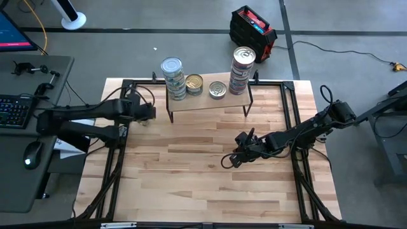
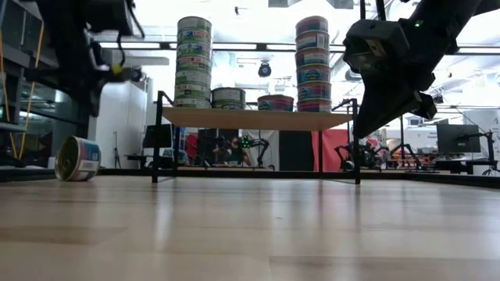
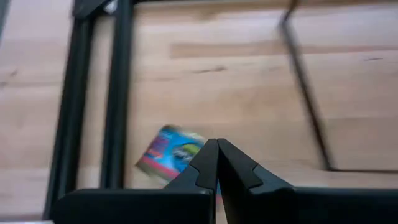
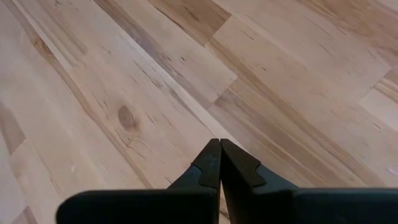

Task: Stack canned seafood by type on shelf
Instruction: Stack the blue pink tuna can on top of the other blue pink tuna cans on the shelf

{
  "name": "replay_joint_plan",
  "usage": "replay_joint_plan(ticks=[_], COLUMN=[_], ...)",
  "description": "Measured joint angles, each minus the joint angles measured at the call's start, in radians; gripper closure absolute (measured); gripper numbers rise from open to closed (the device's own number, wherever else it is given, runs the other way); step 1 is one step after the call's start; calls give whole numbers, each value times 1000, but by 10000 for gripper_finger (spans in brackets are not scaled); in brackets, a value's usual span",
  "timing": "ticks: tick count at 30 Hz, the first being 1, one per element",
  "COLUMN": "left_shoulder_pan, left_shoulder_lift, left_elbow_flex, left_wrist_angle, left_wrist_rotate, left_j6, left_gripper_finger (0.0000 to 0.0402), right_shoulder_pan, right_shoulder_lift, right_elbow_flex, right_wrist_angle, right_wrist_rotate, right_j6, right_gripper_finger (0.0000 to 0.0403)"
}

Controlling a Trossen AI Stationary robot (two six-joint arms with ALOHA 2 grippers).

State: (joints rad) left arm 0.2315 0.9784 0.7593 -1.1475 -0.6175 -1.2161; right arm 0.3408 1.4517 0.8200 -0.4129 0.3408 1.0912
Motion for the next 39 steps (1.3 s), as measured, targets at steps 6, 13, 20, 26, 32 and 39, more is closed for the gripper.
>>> replay_joint_plan(ticks=[6,13,20,26,32,39], left_shoulder_pan=[32,46,64,54,-30,-178], left_shoulder_lift=[37,52,78,95,87,90], left_elbow_flex=[-92,-146,-190,-228,-226,-225], left_wrist_angle=[-3,1,55,136,187,407], left_wrist_rotate=[-7,-111,-127,-32,70,66], left_j6=[-145,-278,-318,-268,-196,-212], left_gripper_finger=[401,401,401,401,401,401], right_shoulder_pan=[0,0,0,0,0,0], right_shoulder_lift=[0,0,0,0,0,0], right_elbow_flex=[0,0,0,0,0,0], right_wrist_angle=[0,0,1,4,9,8], right_wrist_rotate=[0,0,-1,-9,-10,2], right_j6=[0,0,0,0,0,-12], right_gripper_finger=[403,403,403,403,403,403])
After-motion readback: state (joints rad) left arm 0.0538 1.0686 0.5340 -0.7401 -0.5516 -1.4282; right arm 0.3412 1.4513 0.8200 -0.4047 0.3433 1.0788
